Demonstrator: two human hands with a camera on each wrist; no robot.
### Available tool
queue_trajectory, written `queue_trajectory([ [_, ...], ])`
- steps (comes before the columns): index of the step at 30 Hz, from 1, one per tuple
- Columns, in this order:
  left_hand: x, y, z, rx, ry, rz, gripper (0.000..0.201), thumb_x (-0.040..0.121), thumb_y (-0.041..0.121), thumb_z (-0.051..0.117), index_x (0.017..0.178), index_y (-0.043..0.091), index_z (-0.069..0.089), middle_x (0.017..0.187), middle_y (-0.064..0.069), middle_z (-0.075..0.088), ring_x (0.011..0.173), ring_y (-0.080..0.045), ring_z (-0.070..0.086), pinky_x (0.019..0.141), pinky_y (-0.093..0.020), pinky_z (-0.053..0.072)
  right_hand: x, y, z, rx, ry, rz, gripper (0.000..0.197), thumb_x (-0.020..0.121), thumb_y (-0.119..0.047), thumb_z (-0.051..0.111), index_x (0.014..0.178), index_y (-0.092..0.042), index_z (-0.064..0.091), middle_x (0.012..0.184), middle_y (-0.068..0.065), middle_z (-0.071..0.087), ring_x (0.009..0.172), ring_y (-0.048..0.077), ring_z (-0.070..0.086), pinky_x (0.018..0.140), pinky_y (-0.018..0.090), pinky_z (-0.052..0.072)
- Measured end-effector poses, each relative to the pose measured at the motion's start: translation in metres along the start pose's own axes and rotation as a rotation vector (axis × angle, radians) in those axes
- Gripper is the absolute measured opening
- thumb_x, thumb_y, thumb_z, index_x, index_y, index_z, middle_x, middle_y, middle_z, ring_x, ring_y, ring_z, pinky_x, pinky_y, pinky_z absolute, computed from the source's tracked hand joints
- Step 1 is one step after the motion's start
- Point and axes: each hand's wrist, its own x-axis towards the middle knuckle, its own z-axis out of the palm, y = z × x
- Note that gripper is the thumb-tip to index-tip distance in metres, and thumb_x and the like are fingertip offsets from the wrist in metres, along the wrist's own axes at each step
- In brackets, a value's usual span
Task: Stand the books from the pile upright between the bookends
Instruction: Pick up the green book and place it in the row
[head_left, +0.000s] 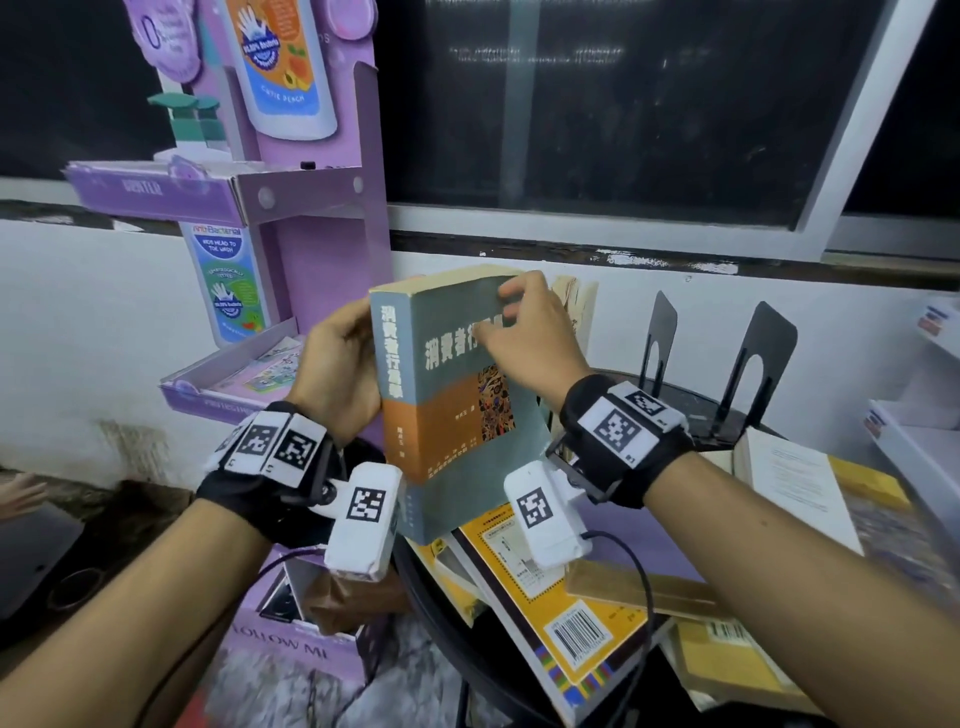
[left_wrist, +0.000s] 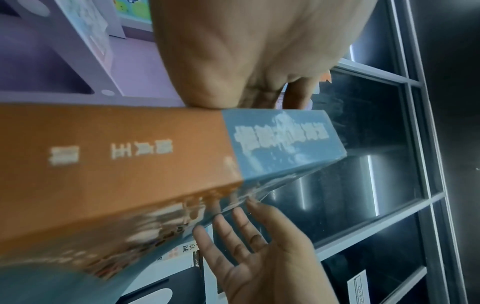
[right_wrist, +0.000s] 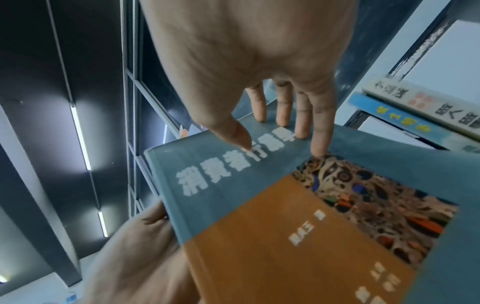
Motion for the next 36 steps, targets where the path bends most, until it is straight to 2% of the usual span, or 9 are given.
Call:
queue_trajectory([
  [3,-0.002,0.0,-0.002,0.017,-0.056,-0.042,0.041,0.101,0.02,0.032,0.132,0.005,0.054,0.11,-0.01,0.071,0.101,-0.023,0.068,0.077,-0.033,0.057,-0.006,-0.009,0.002,0.052,-0.088,0.04,0.053,0.083,-0.036,0.063,0.129,-0.022,0.04,0.127,0.002,0.043,0.103,0.015,0.049,0.089,0.031,0.044],
  [6,-0.001,-0.002,-0.004,0.038,-0.116,-0.044,0.043,0.102,0.022,0.031,0.138,0.003,0.046,0.124,-0.013,0.064,0.114,-0.027,0.062,0.093,-0.038,0.053,-0.016,-0.022,0.0,0.164,-0.213,0.062,0.074,0.073,-0.043,0.062,0.139,-0.022,0.036,0.134,0.001,0.046,0.114,0.021,0.053,0.097,0.046,0.048],
  [10,0.007,-0.012,-0.01,0.094,-0.186,-0.06,0.051,0.099,0.032,0.041,0.145,0.011,0.038,0.147,-0.02,0.04,0.135,-0.036,0.036,0.117,-0.055,0.015,-0.027,-0.03,-0.01,0.28,-0.359,0.037,0.068,0.065,-0.035,0.055,0.132,-0.025,0.045,0.126,-0.001,0.056,0.114,0.019,0.053,0.095,0.055,0.048],
  [15,0.006,-0.019,0.0,0.163,-0.206,-0.018,0.082,0.078,0.054,0.067,0.146,0.021,0.035,0.146,-0.007,0.046,0.135,-0.029,0.042,0.108,-0.052,0.036,-0.032,-0.033,-0.027,0.25,-0.523,-0.011,0.037,0.084,-0.021,0.06,0.119,-0.023,0.05,0.115,-0.001,0.061,0.104,0.015,0.058,0.085,0.038,0.052],
  [20,0.017,-0.026,0.013,0.22,-0.145,0.001,0.064,0.085,0.05,0.058,0.143,0.035,0.035,0.135,0.001,0.057,0.124,-0.021,0.055,0.098,-0.054,0.046,-0.033,-0.035,-0.025,0.178,-0.296,-0.091,0.026,0.074,-0.038,0.079,0.086,-0.036,0.055,0.088,-0.017,0.065,0.08,-0.003,0.063,0.062,0.013,0.049],
  [25,0.022,-0.027,0.02,0.305,-0.116,-0.003,0.076,0.069,0.065,0.063,0.137,0.041,0.038,0.134,0.012,0.055,0.127,-0.01,0.049,0.103,-0.051,0.038,-0.03,-0.031,-0.025,0.142,-0.107,-0.062,0.023,0.067,-0.03,0.078,0.08,-0.025,0.059,0.076,-0.009,0.066,0.069,0.005,0.062,0.058,0.022,0.053],
  [29,0.03,-0.03,0.018,0.256,-0.06,0.021,0.06,0.077,0.052,0.059,0.133,0.036,0.044,0.119,0.015,0.062,0.116,-0.01,0.053,0.108,-0.047,0.033,-0.031,-0.03,-0.029,0.134,-0.053,-0.06,0.02,0.064,-0.024,0.077,0.08,-0.02,0.065,0.072,-0.009,0.066,0.066,0.007,0.06,0.055,0.02,0.049],
  [33,0.036,-0.032,0.008,0.212,-0.071,0.05,0.051,0.082,0.041,0.058,0.129,0.024,0.046,0.102,0.013,0.069,0.095,-0.008,0.062,0.085,-0.034,0.046,-0.032,-0.027,-0.034,0.174,-0.036,-0.033,0.028,0.062,-0.018,0.077,0.089,-0.021,0.07,0.081,-0.006,0.07,0.076,0.012,0.064,0.06,0.025,0.053],
  [36,0.032,-0.032,0.002,0.224,-0.176,0.036,0.062,0.07,0.055,0.073,0.12,0.023,0.054,0.105,0.007,0.07,0.091,-0.009,0.066,0.073,-0.027,0.053,-0.035,-0.025,-0.039,0.18,-0.077,-0.06,0.032,0.061,-0.013,0.076,0.092,-0.021,0.071,0.086,-0.005,0.072,0.082,0.015,0.065,0.064,0.03,0.056],
])
